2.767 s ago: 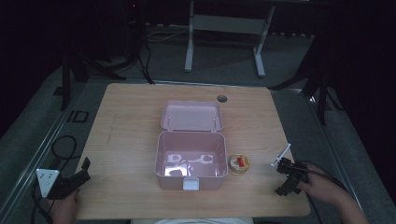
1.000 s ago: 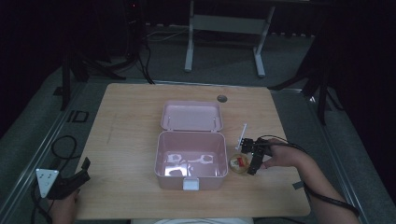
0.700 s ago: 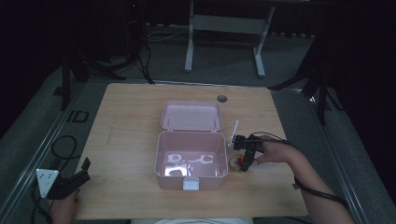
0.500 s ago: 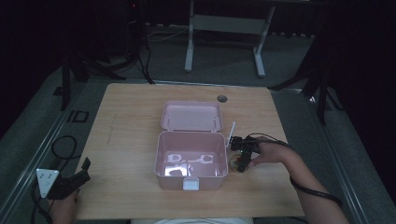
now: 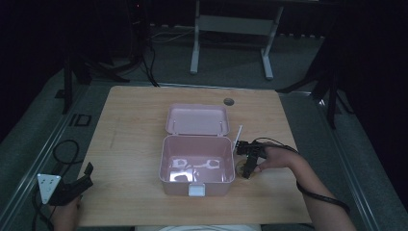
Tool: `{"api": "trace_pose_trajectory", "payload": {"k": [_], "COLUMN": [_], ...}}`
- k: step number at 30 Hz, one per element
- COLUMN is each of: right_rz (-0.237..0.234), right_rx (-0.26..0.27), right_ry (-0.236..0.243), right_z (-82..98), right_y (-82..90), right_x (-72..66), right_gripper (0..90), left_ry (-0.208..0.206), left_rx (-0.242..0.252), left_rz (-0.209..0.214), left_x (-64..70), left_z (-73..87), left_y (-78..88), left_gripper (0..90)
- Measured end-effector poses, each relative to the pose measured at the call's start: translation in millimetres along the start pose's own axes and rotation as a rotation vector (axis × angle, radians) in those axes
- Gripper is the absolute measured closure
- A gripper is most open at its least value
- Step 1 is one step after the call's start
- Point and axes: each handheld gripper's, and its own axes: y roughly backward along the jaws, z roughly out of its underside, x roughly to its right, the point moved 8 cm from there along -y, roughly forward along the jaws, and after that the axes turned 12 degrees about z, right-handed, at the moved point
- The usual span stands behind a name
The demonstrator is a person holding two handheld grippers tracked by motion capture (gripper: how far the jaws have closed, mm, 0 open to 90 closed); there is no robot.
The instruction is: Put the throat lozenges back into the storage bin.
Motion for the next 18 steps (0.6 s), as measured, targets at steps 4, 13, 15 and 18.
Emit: {"api": "trace_pose_trajectory", "payload": {"k": [4, 13, 15, 18], "right_rz": [0.011, 0.026, 0.027, 0.021], "right_rx": [-0.014, -0.028, -0.029, -0.030], "right_ry": [0.017, 0.018, 0.029, 0.047], "right_z": [1.0, 1.9, 2.5, 4.3], "right_y": [-6.9, -8.8, -5.3, 3.0], "right_x": [-0.9, -0.3, -0.8, -2.3], "right_gripper": [11.5, 19.9, 20.1, 20.1], "left_ry": [-0.002, -0.002, -0.002, -0.002], "left_rx": [-0.002, -0.003, -0.002, -0.003], "left_rz": [-0.001, 0.000, 0.000, 0.000], "left_x": [0.1, 0.2, 0.1, 0.2], "left_z": [0.1, 0.1, 0.1, 0.1], "left_y": [-0.1, -0.2, -0.1, -0.3], "left_gripper": [2.4, 2.4, 2.4, 2.4]}}
